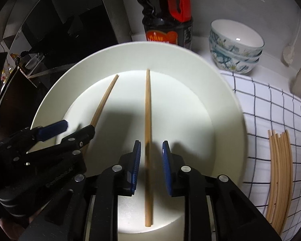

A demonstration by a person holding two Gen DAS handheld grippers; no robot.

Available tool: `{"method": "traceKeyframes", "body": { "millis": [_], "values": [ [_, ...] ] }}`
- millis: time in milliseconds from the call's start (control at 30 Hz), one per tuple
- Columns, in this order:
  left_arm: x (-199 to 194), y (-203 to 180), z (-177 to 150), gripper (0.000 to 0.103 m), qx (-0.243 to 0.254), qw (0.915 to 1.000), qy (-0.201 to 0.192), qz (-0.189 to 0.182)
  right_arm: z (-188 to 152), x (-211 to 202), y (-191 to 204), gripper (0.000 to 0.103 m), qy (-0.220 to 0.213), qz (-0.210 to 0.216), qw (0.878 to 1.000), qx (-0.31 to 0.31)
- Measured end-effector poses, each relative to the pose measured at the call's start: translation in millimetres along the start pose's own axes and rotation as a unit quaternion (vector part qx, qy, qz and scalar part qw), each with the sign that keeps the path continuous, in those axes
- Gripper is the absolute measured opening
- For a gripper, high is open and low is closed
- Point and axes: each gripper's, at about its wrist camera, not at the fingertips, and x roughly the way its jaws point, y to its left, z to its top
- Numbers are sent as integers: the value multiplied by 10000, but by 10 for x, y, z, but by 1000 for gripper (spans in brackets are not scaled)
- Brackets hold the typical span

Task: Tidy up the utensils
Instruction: 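Open the right gripper to drop its chopstick while the left gripper releases its chopstick, then move both open grippers back to the chopstick pile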

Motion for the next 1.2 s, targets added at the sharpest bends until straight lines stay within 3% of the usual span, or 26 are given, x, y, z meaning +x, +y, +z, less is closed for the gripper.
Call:
{"method": "traceKeyframes", "body": {
  "millis": [100, 200, 533, 867, 1200],
  "values": [
    [-38, 36, 3, 58, -79, 10000, -21, 12, -12, -52, -30, 28, -60, -53, 10000, -8],
    [-95, 57, -6, 68, -145, 9999, -62, 38, -29, -129, -75, 38, -122, -73, 9999, -17],
    [-393, 31, -59, 88, -222, 9993, -294, 62, -64, -426, -166, 55, -379, -316, 9988, -26],
    [-659, -52, -177, 94, -214, 9984, -522, 90, -184, -706, -288, 67, -544, -383, 9977, 103],
    [-831, -293, -312, 95, -115, 9982, -583, -28, -361, -969, -494, 68, -642, -489, 9964, 248]
  ]
}}
